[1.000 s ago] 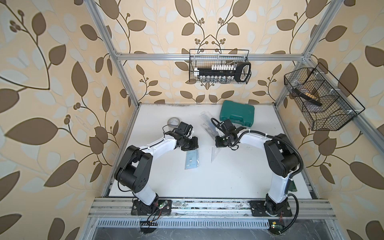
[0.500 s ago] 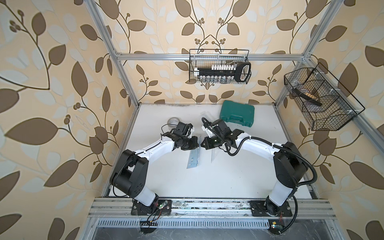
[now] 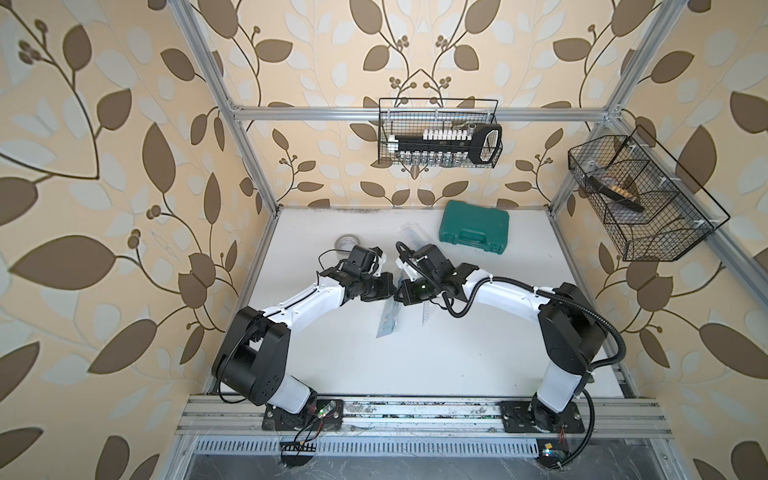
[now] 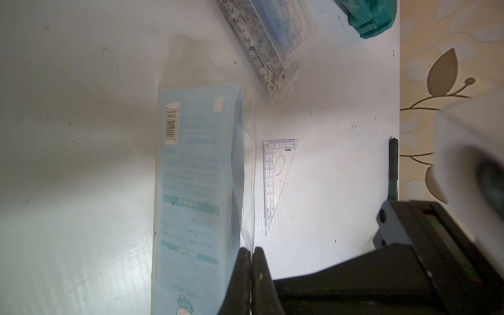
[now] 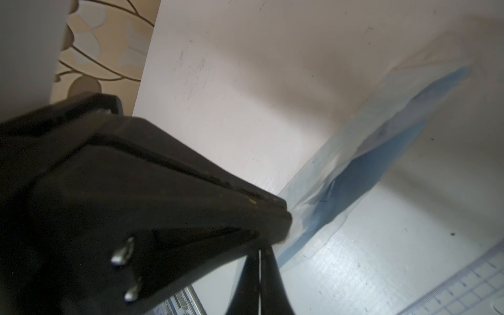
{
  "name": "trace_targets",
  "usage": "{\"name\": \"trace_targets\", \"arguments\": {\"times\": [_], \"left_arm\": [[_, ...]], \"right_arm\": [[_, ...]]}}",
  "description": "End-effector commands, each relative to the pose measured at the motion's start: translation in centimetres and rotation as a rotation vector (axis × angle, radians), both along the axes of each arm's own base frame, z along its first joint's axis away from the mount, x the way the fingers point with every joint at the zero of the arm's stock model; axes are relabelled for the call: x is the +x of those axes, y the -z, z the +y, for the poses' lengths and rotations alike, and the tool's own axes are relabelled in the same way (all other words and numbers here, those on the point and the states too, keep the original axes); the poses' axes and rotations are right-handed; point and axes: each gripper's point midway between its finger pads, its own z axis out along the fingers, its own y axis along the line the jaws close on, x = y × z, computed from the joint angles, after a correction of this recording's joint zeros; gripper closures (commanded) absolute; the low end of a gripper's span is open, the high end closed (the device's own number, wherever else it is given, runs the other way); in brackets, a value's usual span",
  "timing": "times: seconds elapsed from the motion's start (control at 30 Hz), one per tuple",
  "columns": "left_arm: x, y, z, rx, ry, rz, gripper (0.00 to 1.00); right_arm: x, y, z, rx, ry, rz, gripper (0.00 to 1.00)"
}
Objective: Open the ruler set and take out the ruler
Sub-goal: Take out the ruler from the ruler set bag.
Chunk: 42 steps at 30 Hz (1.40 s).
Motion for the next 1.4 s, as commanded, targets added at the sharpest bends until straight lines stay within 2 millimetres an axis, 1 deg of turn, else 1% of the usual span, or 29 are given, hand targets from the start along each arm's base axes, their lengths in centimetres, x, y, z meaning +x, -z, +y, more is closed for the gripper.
{"name": "trace_targets", "arguments": {"times": [0.0, 0.13, 0.27, 0.37, 0.47, 0.5, 0.53, 0.6, 0.63, 0.77, 1.03, 1.3, 1.37], "left_arm": [[-0.5, -1.7, -0.7, -0.059, 0.014, -0.024, 1.0], [-0.4, -1.6, -0.6, -0.058, 0.005, -0.021, 1.0], [-0.3, -1.6, -0.4, -0.054, -0.003, -0.022, 1.0], [-0.3, -1.6, -0.4, -0.054, -0.004, -0.021, 1.0], [-0.3, -1.5, -0.4, -0.056, -0.007, -0.018, 1.0], [-0.3, -1.5, -0.3, -0.054, -0.008, -0.018, 1.0], [-0.4, -2.7, -0.3, -0.068, -0.009, -0.047, 1.0], [-0.4, -2.9, -0.2, -0.072, -0.013, -0.054, 1.0], [-0.4, -3.0, -0.2, -0.073, -0.014, -0.056, 1.0], [-0.3, -3.4, 0.0, -0.081, -0.022, -0.069, 1.0], [-0.2, -3.5, -0.2, -0.096, -0.022, -0.07, 1.0], [-0.2, -3.5, 0.0, -0.089, -0.03, -0.072, 1.0], [-0.3, -3.4, 0.1, -0.085, -0.03, -0.073, 1.0]], "right_arm": [[0.4, -1.5, 0.5, 0.034, 0.004, -0.042, 0.99], [0.0, -2.2, 0.1, 0.036, 0.007, -0.051, 0.99], [-0.4, -2.9, -0.8, 0.032, 0.021, -0.065, 0.99], [-0.3, -3.6, -1.5, 0.033, 0.036, -0.079, 0.99], [0.0, -3.6, -2.1, 0.022, 0.053, -0.083, 0.99], [0.2, -3.4, -2.3, 0.017, 0.058, -0.081, 0.99], [0.2, -3.1, -2.2, 0.012, 0.06, -0.077, 0.99], [0.3, -2.5, -2.1, 0.007, 0.062, -0.063, 0.99], [1.1, -2.2, -2.7, 0.006, 0.086, -0.057, 0.99], [1.9, -1.0, -2.5, 0.006, 0.098, -0.035, 1.0], [2.5, 0.5, -1.2, 0.028, 0.087, 0.008, 1.0], [2.8, 2.2, -1.1, 0.004, 0.098, 0.042, 0.99], [2.9, 2.4, -1.0, 0.005, 0.099, 0.048, 0.98]]}}
